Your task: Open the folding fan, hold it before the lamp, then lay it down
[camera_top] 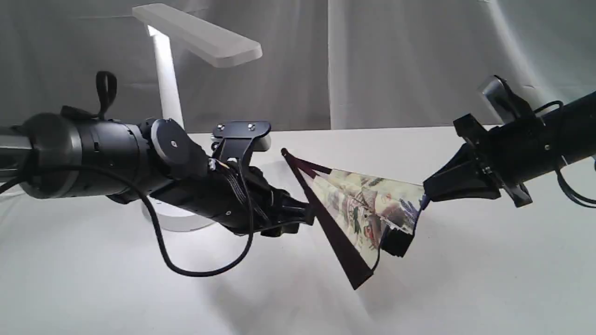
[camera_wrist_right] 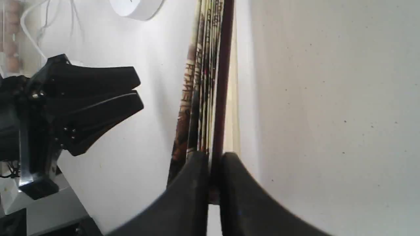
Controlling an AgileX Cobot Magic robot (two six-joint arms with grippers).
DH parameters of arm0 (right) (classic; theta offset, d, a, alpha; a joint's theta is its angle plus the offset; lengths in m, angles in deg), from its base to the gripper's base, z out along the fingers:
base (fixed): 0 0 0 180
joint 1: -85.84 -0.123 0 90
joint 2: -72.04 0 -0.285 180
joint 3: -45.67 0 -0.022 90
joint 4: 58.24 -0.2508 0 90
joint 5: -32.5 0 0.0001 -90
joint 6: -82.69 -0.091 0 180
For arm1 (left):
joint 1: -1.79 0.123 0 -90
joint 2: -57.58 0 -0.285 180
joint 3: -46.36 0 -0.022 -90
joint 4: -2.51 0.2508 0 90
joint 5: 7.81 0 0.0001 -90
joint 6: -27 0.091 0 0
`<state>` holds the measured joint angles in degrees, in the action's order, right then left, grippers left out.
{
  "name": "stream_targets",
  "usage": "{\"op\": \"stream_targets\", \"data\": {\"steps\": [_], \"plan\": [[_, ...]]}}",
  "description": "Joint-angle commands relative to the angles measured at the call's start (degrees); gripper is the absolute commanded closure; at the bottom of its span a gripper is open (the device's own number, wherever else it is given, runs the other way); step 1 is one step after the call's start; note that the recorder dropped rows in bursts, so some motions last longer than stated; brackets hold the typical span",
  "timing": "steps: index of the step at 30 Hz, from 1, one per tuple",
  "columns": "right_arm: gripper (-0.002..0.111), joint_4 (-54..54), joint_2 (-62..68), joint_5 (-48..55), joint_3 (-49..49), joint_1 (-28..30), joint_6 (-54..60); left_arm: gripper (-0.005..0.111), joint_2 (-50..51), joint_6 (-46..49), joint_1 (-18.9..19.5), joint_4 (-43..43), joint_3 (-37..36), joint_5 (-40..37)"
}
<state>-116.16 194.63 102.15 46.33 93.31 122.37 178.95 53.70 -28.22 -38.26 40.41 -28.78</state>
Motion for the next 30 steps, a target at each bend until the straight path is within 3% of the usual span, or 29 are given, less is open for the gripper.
{"op": "stream_targets", "data": {"steps": [1, 6, 9, 16, 19, 24, 30], "plan": [[0.108, -2.24, -0.74, 0.32, 0.18, -0.03, 0.13, 0.069, -0.1, 0.6, 0.06, -0.49, 0.32, 1.25], [0.108, -2.24, -0.74, 0.32, 0.18, -0.03, 0.13, 0.069, 1.25, 0.32, 0.06, -3.41, 0.32, -0.11], [0.108, -2.24, -0.74, 0.32, 0.18, -0.03, 0.13, 0.069, 2.5, -1.27, 0.75, -11.37, 0.32, -1.05], [0.108, -2.24, -0.74, 0.32, 0.18, -0.03, 0.13, 0.069, 2.98, -0.7, 6.7, -27.57, 0.32, -7.99], [0.108, -2.23, -0.62, 0.32, 0.18, -0.03, 0.13, 0.069, 3.21, 2.68, 9.13, -35.83, 0.32, -11.57], [0.108, -2.08, -0.63, 0.32, 0.18, -0.03, 0.36, 0.069, 7.23, 13.35, 12.9, -59.17, 0.32, -27.19], [0.108, -1.63, -0.63, 0.32, 0.18, -0.03, 0.72, 0.069, 11.01, 13.78, 13.44, -59.17, 0.77, -31.96]]}}
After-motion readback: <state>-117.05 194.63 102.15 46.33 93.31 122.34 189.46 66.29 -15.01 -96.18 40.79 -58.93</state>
